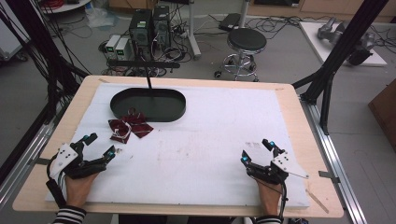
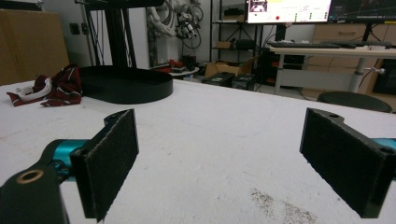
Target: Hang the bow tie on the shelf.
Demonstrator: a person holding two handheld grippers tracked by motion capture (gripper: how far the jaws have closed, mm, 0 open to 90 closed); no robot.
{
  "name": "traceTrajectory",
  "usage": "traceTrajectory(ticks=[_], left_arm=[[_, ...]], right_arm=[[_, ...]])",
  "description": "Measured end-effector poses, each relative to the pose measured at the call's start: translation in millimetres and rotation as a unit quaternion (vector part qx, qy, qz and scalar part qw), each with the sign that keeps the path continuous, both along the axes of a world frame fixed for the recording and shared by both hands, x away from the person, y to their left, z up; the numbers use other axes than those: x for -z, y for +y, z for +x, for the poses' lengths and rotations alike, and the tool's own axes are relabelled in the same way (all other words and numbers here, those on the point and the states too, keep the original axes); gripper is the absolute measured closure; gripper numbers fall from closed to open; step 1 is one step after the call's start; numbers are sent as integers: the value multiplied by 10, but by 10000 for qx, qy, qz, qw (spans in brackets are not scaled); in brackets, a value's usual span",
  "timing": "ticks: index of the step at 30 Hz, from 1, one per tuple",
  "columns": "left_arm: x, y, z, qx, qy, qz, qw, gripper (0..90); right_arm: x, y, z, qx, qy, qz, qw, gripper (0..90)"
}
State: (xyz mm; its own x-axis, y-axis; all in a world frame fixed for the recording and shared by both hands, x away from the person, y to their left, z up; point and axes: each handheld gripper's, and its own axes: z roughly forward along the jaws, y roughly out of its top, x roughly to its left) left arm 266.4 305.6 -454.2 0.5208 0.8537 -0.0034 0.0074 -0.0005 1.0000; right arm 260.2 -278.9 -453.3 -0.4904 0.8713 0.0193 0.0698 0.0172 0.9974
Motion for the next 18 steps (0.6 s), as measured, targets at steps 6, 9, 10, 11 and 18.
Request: traceTrajectory(ticks=[6,9,10,11,18], left_arm=[[2,-7,-10,-93,-31,-5,10000,142],[1,-9,-10,-137,-24,-4,9999,142],[-1,-10,-6,-160,2,9,9999,141],[-3,-13,-1,-166,32,5,9999,141],[-9,-8,22,-123,134,12,9998,128]], right_arm=[[1,1,-1,8,-54,-36,10000,107],[0,3,-3,6,-47,-42,10000,107],[0,3,-3,6,-51,-46,10000,107],[0,3,-3,6,-51,-46,10000,107],[1,4,-7,13,-69,-59,10000,107]])
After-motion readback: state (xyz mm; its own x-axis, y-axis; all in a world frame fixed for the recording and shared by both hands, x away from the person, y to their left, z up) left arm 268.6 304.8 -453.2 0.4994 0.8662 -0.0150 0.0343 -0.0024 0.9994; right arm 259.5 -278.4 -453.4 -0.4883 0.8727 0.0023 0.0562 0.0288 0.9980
